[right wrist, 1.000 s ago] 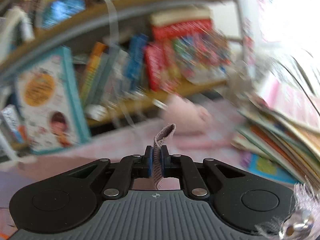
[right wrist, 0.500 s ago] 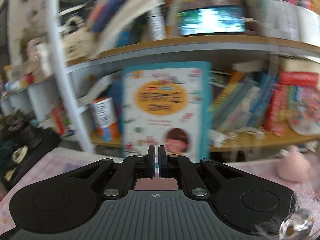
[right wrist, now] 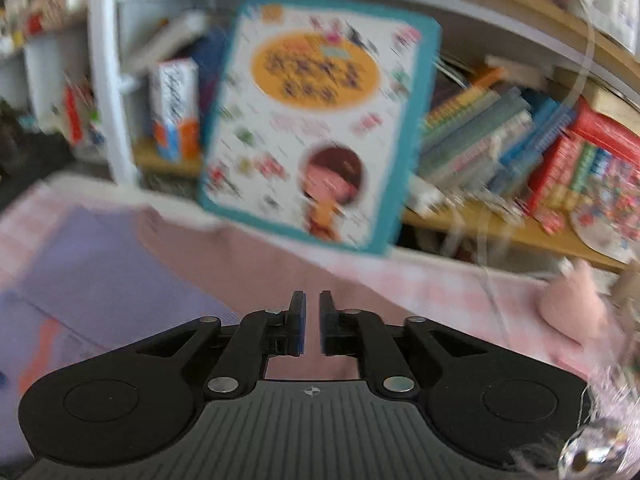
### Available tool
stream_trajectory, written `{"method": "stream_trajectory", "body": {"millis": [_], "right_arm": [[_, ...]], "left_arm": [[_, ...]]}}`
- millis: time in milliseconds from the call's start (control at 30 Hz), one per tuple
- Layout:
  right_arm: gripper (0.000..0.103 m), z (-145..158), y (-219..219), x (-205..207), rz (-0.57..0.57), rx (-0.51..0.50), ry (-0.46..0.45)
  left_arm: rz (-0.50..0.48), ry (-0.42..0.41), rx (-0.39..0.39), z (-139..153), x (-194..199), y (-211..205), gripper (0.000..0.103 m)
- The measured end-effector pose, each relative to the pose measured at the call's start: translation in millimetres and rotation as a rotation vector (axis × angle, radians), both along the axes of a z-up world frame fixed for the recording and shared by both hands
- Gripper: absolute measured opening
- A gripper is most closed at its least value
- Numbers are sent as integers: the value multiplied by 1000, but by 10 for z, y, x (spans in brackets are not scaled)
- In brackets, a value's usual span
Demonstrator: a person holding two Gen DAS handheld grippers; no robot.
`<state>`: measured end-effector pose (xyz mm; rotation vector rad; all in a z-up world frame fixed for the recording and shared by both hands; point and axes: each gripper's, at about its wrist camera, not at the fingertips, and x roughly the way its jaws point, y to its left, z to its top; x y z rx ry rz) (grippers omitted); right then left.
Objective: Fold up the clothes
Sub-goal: 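Carry the pink sleeve across the sweater body over the lavender fold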
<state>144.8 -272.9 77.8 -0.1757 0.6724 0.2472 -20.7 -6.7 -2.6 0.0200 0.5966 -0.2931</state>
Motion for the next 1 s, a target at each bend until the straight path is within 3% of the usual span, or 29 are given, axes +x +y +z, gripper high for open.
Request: {"method": "stream_trajectory", "body": {"millis": [33,100,300,500,567,700,767,1000], "right_arm": [[23,-67,-62,-4,-16,-23,7],[49,-207,-207,-9,-38,-30,29],[58,-541,-452,27,-74,19,114],[57,-730,-369,67,-62,-50,124],[54,-733,-375,79,-59,-49,126],[15,-711,-442,84,-60,-30,137],[4,-679,-492,80,-67,-8,139],[4,-234,-589,-42,-100,169,50]], "left_arm": [[-2,-1,4,-1,-2,-8,97],[-5,-2,12,-2,-4,-23,97],[-7,4,43,-11,2,-69,97],[-7,17,56,-27,20,-86,97],[-6,17,61,-30,21,-90,97],[-6,18,68,-30,22,-99,97],[-6,19,66,-29,26,-94,97],[-8,19,66,-29,32,-96,97]]}}
